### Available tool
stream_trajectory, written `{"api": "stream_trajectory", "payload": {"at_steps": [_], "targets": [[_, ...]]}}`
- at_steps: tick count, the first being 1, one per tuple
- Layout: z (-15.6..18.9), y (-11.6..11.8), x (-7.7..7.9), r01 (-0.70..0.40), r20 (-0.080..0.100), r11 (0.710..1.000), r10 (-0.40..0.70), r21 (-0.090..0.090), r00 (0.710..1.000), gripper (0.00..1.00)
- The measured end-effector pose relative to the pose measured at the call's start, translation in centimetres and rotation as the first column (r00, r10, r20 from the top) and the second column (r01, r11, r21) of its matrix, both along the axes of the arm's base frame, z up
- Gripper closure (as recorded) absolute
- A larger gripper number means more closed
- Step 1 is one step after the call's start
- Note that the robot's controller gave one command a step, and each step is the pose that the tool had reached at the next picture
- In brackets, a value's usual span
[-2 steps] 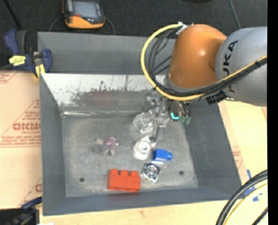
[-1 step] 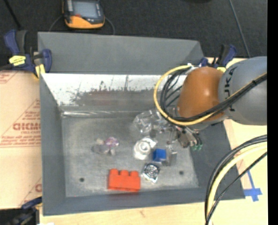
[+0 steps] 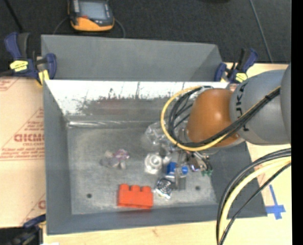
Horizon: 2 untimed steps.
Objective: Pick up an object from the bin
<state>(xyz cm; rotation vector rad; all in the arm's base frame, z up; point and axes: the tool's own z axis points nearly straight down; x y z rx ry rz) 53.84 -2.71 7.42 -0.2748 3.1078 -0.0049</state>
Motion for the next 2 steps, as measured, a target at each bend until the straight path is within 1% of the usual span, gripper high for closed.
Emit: {"api": "stream_trajectory", "payload": {"at_steps": [1, 2], "targets": [[0.4, 0.0, 0.3, 0.000, 0.008, 1.000, 0.000, 0.000, 1.000, 1.00], [12.4, -1.1, -1.9, -0.002, -0.012, 1.000, 0.002, -0.001, 1.000, 1.00]]}}
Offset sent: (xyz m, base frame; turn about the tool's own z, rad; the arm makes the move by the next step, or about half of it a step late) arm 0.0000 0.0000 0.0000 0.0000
